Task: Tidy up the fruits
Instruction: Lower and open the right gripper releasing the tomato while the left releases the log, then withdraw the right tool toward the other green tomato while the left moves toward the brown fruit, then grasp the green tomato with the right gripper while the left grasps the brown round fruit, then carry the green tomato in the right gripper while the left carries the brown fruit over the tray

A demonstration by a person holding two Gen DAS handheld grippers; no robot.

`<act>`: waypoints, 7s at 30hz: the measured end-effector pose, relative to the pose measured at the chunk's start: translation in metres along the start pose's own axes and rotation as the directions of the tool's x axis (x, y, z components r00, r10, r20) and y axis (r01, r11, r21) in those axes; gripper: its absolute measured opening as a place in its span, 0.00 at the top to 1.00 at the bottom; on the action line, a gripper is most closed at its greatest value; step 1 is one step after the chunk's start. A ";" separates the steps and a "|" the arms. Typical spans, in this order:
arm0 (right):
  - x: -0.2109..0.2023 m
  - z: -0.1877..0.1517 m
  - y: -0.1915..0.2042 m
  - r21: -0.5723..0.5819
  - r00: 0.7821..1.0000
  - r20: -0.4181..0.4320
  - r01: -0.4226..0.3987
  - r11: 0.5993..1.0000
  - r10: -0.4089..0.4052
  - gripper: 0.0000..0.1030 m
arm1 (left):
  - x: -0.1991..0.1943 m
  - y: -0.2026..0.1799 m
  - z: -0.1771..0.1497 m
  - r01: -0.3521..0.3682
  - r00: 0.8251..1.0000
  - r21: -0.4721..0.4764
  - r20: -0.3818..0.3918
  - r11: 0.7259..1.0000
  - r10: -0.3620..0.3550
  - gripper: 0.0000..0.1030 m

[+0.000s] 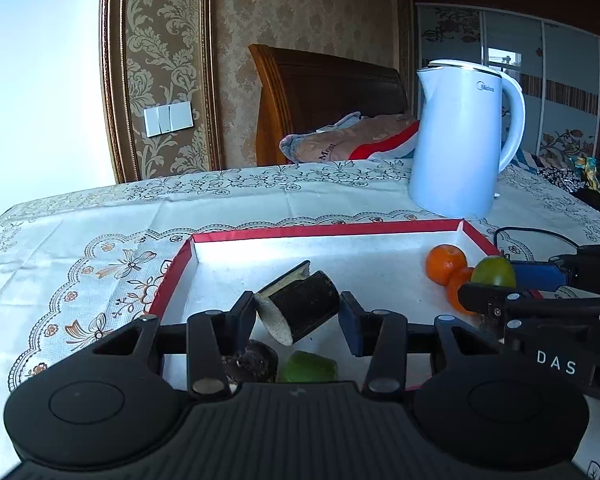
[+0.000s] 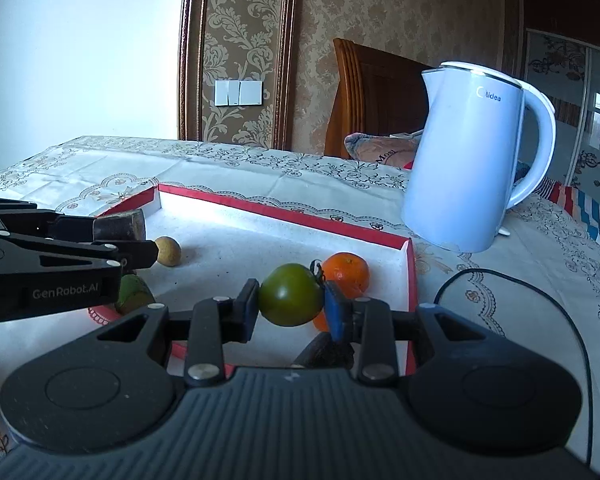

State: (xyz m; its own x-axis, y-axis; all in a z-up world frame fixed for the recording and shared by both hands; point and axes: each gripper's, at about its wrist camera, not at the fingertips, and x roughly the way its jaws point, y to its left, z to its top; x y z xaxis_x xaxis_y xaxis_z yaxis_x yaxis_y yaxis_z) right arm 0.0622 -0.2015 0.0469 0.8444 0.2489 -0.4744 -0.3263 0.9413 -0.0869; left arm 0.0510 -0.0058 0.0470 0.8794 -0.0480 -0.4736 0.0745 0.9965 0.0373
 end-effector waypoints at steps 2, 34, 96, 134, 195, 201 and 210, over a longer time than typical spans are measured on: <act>0.009 0.003 0.001 0.009 1.000 -0.009 0.002 1.000 -0.002 0.69 | 0.009 0.003 0.004 -0.015 1.000 -0.010 -0.008 1.000 0.015 0.57; 0.083 0.021 0.003 0.057 0.991 -0.131 0.002 0.998 0.006 0.69 | 0.079 0.024 0.019 -0.123 0.987 -0.045 -0.114 0.991 0.118 0.57; 0.010 -0.014 -0.019 0.195 0.999 0.013 -0.031 0.980 0.029 0.14 | 0.002 0.021 -0.015 -0.029 1.000 -0.082 -0.003 0.996 0.029 0.37; -0.043 -0.077 -0.022 0.179 0.992 -0.127 0.009 0.984 0.014 0.09 | -0.037 -0.024 -0.061 0.084 0.995 0.106 -0.072 0.991 -0.076 0.27; -0.045 -0.073 -0.002 0.061 0.996 -0.087 0.014 0.998 -0.009 0.70 | -0.039 -0.027 -0.062 0.112 0.990 0.124 -0.103 0.986 -0.099 0.68; -0.045 -0.072 -0.003 0.064 0.996 -0.082 0.023 0.998 -0.018 0.70 | -0.041 -0.025 -0.060 0.096 0.993 0.115 -0.080 0.989 -0.087 0.68; -0.048 -0.071 -0.002 0.061 0.997 -0.071 0.032 0.998 -0.028 0.70 | -0.041 -0.025 -0.059 0.096 0.994 0.115 -0.069 0.989 -0.089 0.68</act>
State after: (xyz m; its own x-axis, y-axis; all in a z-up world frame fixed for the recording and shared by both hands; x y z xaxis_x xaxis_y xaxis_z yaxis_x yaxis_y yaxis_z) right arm -0.0074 -0.2317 0.0077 0.8208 0.2061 -0.5327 -0.2727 0.9609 -0.0484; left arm -0.0147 -0.0243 0.0134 0.8348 -0.1316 -0.5345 0.2125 0.9728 0.0924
